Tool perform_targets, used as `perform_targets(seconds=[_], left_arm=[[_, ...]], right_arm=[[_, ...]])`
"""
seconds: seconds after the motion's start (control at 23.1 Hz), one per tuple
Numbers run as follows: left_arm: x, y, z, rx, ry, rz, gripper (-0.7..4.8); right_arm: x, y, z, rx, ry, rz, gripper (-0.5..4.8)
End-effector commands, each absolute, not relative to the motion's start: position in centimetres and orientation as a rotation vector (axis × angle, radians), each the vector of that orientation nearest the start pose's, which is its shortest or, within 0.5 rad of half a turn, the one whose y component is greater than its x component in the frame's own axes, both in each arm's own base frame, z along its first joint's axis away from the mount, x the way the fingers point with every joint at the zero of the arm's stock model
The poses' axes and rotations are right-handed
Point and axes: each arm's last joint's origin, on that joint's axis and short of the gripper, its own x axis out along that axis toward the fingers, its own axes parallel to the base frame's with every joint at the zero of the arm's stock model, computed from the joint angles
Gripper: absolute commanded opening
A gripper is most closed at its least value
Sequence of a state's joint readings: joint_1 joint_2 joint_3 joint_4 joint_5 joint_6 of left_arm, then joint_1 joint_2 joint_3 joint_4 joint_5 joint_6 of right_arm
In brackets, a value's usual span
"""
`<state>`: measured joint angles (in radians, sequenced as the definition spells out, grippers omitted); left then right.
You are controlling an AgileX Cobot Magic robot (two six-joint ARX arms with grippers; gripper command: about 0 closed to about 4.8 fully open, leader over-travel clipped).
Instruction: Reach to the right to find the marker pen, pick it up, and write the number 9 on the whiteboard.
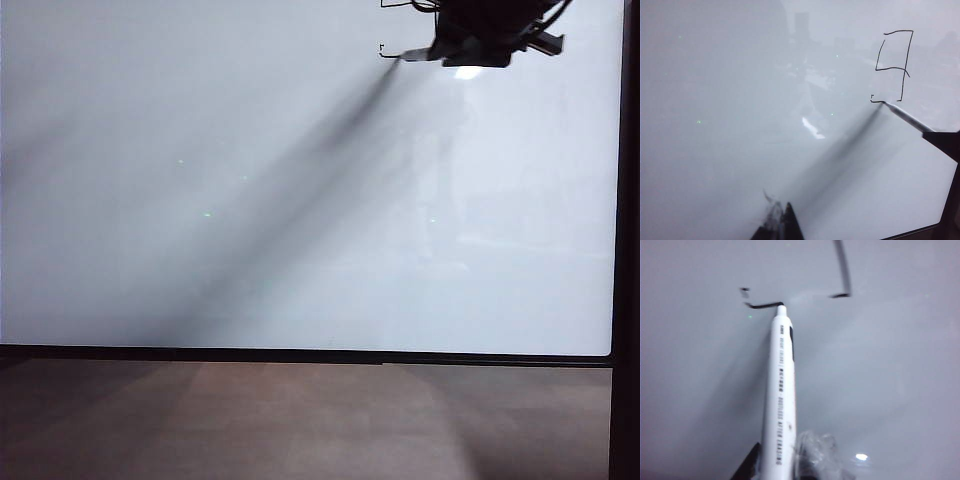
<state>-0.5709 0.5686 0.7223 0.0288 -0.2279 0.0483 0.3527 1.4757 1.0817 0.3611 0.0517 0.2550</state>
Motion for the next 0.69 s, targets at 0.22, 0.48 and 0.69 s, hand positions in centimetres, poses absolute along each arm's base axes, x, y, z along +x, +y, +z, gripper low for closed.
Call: perform_targets(seconds=[0.22,0.48,0.69], left_arm=[[10.8,-6.2,36.2,-0.032,-0.19,-0.341,-0.05],[10.8,-6.2,36.2,-0.031,-0.187,-0.341,-0.05],[10.8,-6.2,36.2,-0.032,-0.189,-0.341,-0.05]], right_arm=[[31.4,9.1,32.5,0.275,0.038,0.186,-0.06],[31.3,9.1,33.5,0.289,-0.025,0.209,-0.06],[31.0,9.4,33.7,0.297,-0.03,0.253,-0.06]])
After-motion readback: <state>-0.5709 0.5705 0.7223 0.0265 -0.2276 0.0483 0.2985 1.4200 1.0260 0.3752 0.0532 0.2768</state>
